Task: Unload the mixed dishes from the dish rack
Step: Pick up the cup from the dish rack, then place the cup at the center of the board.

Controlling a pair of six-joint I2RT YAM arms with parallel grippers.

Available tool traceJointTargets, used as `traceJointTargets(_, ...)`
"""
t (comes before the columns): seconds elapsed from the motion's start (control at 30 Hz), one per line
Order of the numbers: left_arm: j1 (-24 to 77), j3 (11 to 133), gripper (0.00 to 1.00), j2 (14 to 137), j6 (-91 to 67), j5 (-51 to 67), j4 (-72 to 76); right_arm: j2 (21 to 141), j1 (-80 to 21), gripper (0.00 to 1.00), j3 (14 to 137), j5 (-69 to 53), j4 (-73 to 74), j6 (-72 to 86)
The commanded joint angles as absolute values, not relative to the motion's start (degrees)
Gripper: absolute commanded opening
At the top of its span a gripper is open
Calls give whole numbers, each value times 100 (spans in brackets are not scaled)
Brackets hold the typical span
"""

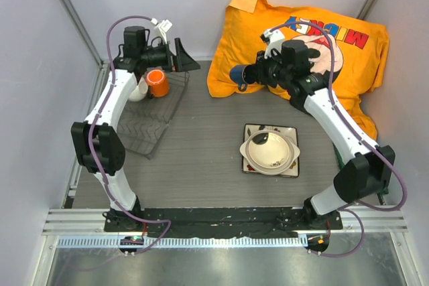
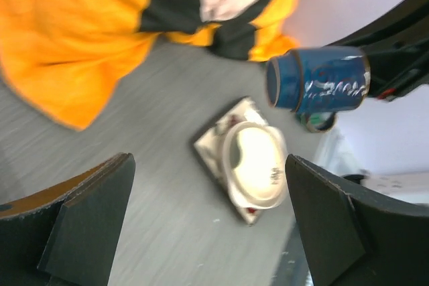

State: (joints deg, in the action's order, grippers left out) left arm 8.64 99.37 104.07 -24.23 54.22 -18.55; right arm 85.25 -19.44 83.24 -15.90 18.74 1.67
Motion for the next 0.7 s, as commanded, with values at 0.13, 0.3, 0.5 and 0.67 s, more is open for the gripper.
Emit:
traceJointTargets(0.13, 861, 10398, 100, 10204, -116, 3324, -4411, 9376, -2285, 1, 9263, -142, 3136, -342)
traceJointTargets(0.3, 861, 10213, 100, 10038, 254, 2647, -4684, 9992, -2697, 1, 9746, 544, 3655, -588)
traceJointTargets(0.5, 861, 10029, 100, 9809, 615, 2066, -4869, 10915, -2944, 1, 10573, 1133, 4411, -817)
traceJointTargets(0.67, 861, 9923, 100, 9686, 861, 1714, -5001, 11504, -3199, 1, 10995, 1450, 4825, -958)
